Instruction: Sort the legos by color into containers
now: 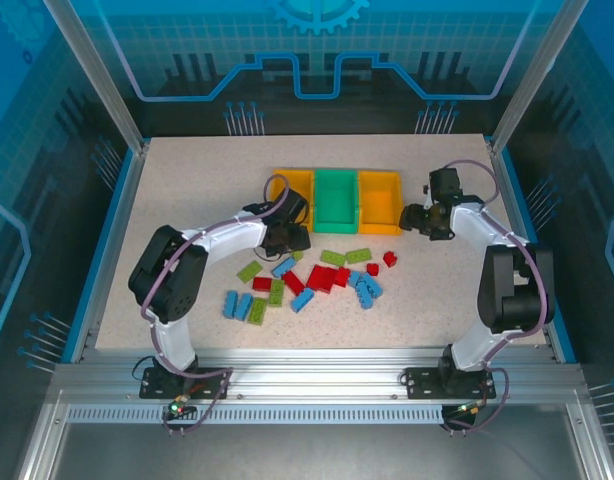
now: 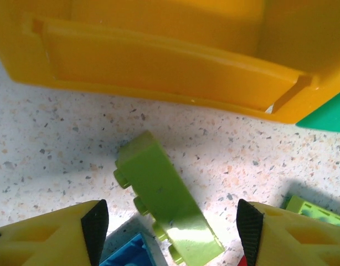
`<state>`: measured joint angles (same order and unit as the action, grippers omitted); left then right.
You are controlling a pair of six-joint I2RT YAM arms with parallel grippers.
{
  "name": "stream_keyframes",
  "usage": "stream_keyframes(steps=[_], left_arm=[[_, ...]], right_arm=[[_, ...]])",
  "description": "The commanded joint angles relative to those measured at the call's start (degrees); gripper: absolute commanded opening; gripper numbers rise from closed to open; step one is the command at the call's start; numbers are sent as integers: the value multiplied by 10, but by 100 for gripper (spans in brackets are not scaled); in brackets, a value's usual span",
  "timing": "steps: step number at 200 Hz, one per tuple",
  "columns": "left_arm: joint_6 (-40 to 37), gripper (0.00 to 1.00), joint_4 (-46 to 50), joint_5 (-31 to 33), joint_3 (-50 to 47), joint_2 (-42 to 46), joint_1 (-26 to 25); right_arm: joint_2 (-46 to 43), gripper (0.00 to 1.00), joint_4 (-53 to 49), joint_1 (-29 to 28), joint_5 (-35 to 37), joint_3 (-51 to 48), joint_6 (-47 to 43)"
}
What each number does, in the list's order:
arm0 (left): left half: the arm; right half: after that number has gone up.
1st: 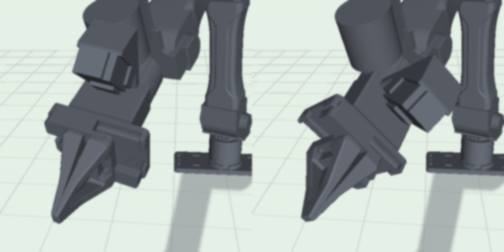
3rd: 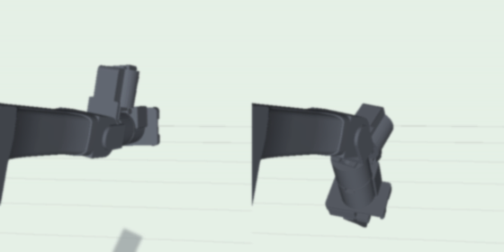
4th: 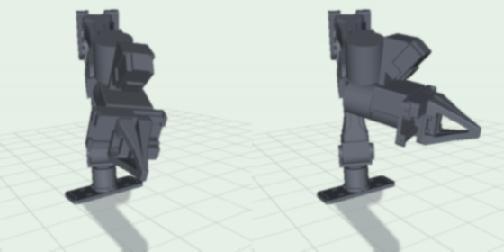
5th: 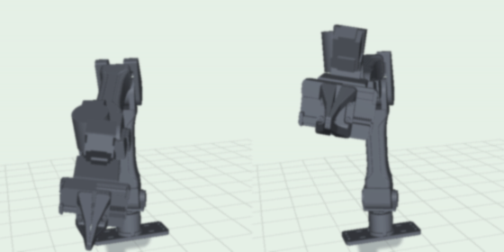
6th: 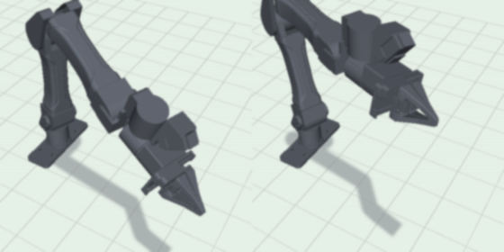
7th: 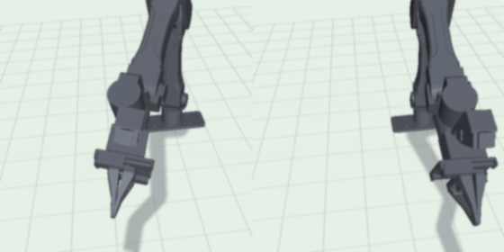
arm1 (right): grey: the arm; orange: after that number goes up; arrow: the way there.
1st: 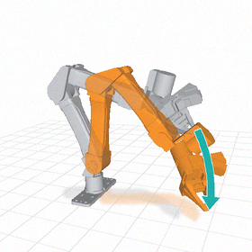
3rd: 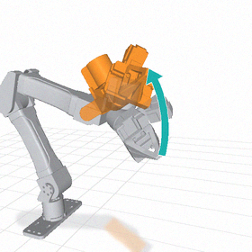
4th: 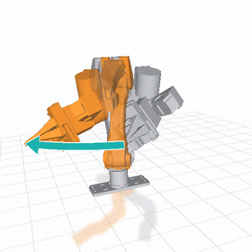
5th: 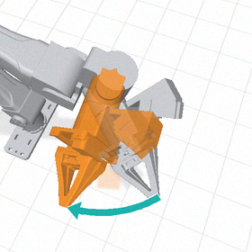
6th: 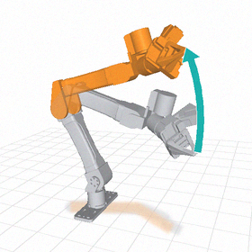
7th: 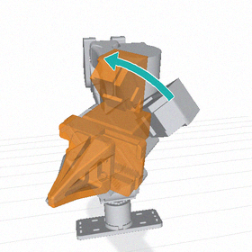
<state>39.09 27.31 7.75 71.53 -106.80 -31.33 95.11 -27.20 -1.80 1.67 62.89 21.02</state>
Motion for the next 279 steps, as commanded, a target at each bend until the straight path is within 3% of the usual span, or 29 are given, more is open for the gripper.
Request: stream_keyframes(steps=[1,67,120,192,279], left_arm=[[8,66,24,8,24,-24,-5],[12,59,24,2,20,-33,-8],[12,36,18,2,30,-46,-8],[20,23,2,5,27,-21,-11],[-1,21,0,33,31,68,-29]], right_arm=[[-10,70,10,8,3,-14,8],[-22,70,7,10,6,-14,9],[-29,71,5,11,9,-17,11],[-29,72,4,10,6,-18,13],[-42,72,11,4,-8,-25,2]])
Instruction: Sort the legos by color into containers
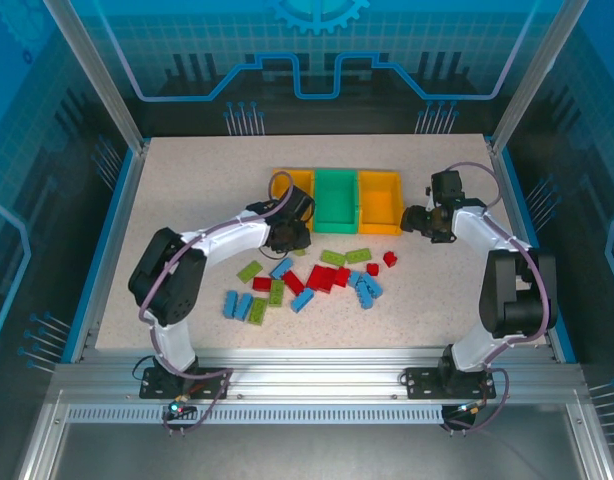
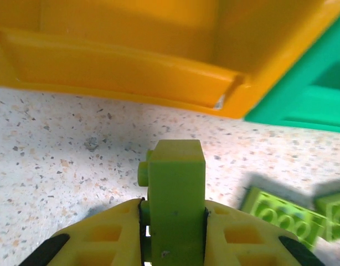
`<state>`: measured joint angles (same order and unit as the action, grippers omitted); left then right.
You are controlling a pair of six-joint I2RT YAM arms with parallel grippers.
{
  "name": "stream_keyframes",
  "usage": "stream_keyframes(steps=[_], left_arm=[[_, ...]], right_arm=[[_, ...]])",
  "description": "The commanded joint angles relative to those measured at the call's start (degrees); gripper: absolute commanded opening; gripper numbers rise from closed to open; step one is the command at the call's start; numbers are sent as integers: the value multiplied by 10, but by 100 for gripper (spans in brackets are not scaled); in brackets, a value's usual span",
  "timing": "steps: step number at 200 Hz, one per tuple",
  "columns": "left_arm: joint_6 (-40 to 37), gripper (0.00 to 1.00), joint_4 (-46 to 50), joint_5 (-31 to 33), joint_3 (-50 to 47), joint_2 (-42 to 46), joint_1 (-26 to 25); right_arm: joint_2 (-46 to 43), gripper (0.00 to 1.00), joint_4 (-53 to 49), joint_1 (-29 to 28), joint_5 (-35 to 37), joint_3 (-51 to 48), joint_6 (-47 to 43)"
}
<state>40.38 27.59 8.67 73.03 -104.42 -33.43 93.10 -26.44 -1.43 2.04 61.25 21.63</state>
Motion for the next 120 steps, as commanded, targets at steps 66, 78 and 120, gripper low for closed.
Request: stream_keyframes(steps=[66,78,120], left_arm=[[-107,22,29,91,80,38,-12],[-120,22,26,96,89,33,-11],[-139,23,17,102,115,-6,22]], right_arm=[[-49,72,20,-19,-25,-24,-19],[-61,72,33,-28,-32,-33,-23],[-82,71,36,-81,-40,-42,-46]])
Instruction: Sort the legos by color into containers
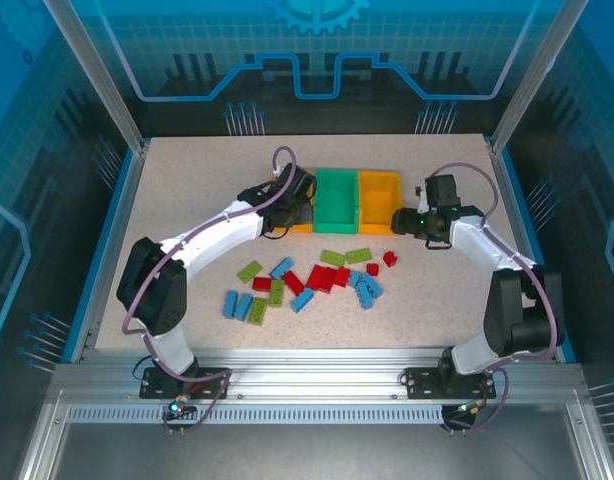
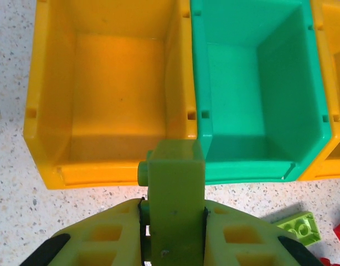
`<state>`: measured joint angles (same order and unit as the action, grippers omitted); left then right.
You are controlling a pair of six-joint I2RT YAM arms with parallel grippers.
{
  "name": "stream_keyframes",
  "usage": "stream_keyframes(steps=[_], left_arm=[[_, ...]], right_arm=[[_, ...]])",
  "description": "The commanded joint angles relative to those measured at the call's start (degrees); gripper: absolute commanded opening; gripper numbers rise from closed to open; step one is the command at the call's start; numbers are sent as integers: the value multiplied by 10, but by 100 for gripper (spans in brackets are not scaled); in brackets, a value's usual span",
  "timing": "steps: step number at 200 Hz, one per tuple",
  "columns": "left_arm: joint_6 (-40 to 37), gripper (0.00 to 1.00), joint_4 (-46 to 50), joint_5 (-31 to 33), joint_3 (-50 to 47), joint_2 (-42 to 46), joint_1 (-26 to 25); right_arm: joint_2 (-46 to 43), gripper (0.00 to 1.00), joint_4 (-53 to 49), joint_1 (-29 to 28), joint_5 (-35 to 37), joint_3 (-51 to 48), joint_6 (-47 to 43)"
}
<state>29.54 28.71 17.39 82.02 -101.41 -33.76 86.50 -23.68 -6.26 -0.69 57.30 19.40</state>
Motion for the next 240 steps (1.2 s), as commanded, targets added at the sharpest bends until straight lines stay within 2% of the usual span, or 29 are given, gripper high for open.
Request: stream_keyframes(steps=[1,65,92,106,125,159,206,240], left_arm=[[-31,23,6,14,27,-39,26],[-34,27,-17,10,70,-113,70],[-36,34,-21,6,79,-122,71],[-33,44,-20,-1,79,-121,70],[-30,59,-29,-11,61,-101,66],[-24,78,-45,-14,8,-42,57],[-22,88,-63,-14,-93,39,39],[-11,90,-72,-7,-150,82,26]], right_arm=[[-16,71,8,-34,-13,-3,-25],[-3,71,-37,-110,-5,1,-15],[11,71,-35,-146,-9,-1,-28],[29,72,-40,-160,-9,6,-38],[53,73,-50,-174,-12,18,-50],[61,73,-61,-191,1,20,-48],[43,72,-107,-196,54,-1,-28],[52,69,-125,-197,46,3,14]])
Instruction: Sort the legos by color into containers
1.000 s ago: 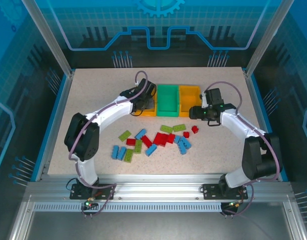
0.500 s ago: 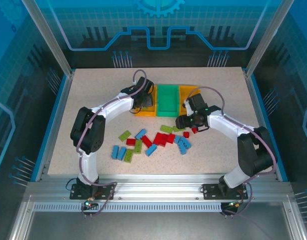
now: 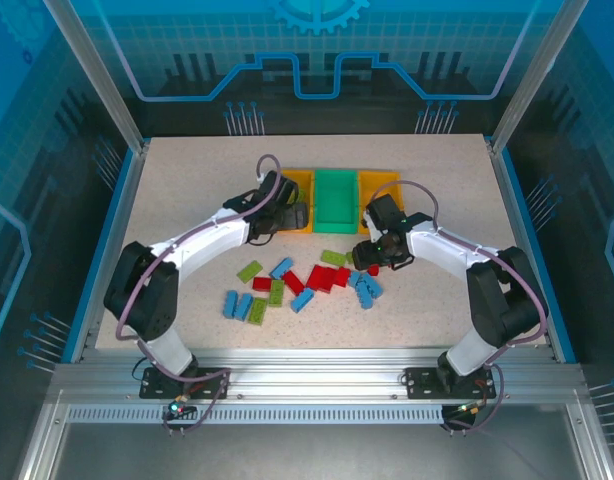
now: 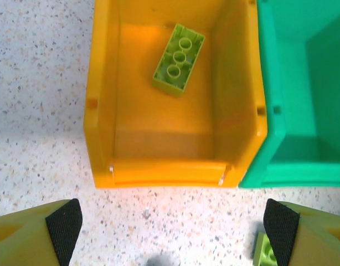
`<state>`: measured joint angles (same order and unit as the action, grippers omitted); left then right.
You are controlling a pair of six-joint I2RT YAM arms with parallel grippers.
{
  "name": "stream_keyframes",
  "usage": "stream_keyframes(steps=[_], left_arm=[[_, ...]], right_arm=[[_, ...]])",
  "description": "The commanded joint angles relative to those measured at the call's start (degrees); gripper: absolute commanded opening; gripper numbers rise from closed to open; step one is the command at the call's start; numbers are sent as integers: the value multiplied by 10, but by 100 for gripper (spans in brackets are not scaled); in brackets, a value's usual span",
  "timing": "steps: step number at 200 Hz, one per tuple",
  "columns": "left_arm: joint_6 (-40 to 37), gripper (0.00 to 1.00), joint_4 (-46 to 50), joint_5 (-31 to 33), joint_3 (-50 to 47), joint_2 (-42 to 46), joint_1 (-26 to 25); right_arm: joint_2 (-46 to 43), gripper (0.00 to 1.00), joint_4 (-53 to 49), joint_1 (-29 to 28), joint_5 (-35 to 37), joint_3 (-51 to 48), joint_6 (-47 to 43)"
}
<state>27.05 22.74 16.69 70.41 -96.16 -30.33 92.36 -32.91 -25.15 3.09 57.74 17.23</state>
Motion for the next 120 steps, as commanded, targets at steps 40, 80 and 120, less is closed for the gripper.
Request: stream_keyframes(steps=[40,80,120], left_arm=[[29,91,-20,2,-81,58,-16],[42,92,-27,5,-111,69,-22],[42,92,-30,16,-121,78,-26]], right_arm=[[11,66,-42,-13,8,14,55],[33,65,-58,-14,11,22,64],[50,59,-56,-22,13,32,69]])
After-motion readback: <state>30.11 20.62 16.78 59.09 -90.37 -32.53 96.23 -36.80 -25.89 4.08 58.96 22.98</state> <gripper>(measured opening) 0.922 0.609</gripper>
